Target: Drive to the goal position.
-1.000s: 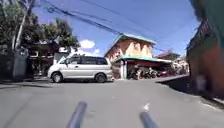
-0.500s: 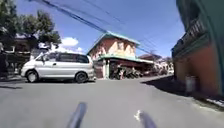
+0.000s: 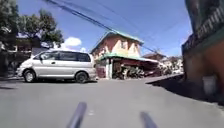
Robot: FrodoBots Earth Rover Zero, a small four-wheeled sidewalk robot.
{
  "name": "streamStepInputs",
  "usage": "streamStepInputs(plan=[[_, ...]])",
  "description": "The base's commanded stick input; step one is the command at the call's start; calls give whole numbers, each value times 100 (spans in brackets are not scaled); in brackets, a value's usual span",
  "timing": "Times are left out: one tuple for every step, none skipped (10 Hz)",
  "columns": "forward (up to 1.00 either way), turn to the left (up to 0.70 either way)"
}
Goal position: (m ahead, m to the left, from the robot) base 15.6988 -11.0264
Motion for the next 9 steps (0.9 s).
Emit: streamStepInputs(plan=[[100,-3],[100,-19],[100,-40],[100,-40],[100,-40],[100,-40],[100,-40],[100,-40],[100,-40]])
